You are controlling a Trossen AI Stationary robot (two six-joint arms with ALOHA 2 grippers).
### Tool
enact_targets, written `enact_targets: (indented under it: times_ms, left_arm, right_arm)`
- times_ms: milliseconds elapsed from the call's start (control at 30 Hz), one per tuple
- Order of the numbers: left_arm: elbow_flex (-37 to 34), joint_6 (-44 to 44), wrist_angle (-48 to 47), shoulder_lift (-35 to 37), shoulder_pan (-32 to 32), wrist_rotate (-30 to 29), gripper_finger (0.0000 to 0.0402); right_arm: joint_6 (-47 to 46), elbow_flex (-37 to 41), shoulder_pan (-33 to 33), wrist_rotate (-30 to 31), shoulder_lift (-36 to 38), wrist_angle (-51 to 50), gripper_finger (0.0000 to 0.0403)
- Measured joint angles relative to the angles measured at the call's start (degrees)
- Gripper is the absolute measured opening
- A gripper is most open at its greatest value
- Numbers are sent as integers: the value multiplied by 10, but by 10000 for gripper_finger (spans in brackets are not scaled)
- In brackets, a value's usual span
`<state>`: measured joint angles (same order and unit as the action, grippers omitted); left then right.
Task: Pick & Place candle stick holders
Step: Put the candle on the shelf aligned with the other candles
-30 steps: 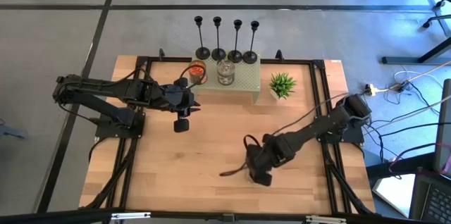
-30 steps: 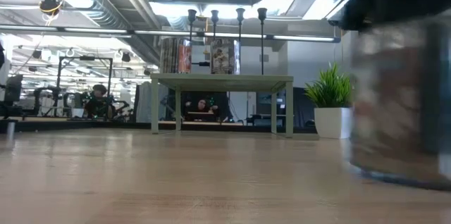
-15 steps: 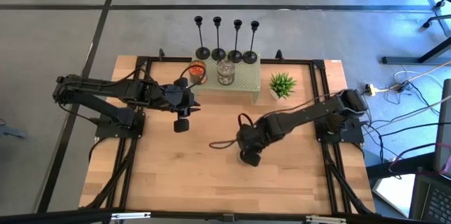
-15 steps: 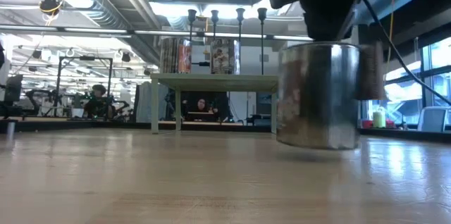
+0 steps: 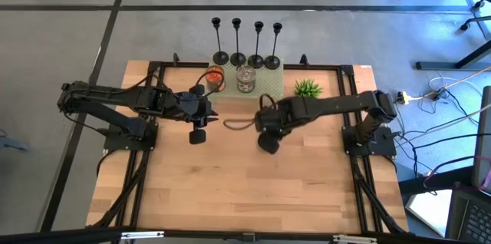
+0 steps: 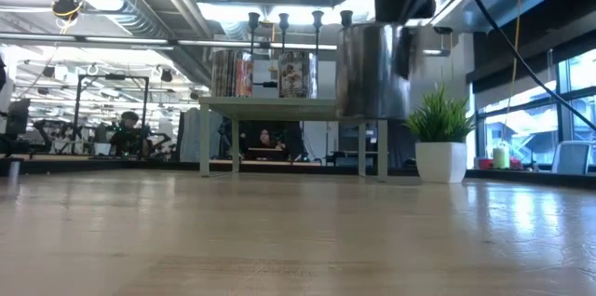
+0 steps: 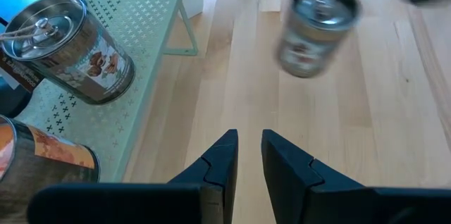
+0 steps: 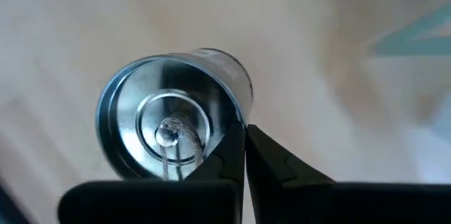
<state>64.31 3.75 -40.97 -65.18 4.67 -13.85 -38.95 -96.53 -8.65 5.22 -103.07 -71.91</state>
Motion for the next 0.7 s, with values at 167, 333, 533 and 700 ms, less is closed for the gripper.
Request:
enact_targets:
  times_ms: [167, 333, 533, 700]
  left_arm:
    - [0, 0, 0, 0, 0, 0, 61]
    - [0, 0, 0, 0, 0, 0, 61]
    - [0, 0, -1, 0, 0, 0, 61]
    - [0, 0, -2, 0, 0, 0, 61]
  right_arm:
    - [22, -50, 35, 39, 0, -50, 8]
    - [48, -73, 80, 51, 0, -88, 7]
    - [101, -82, 113, 60, 0, -91, 5]
    - [134, -101, 150, 72, 0, -89, 4]
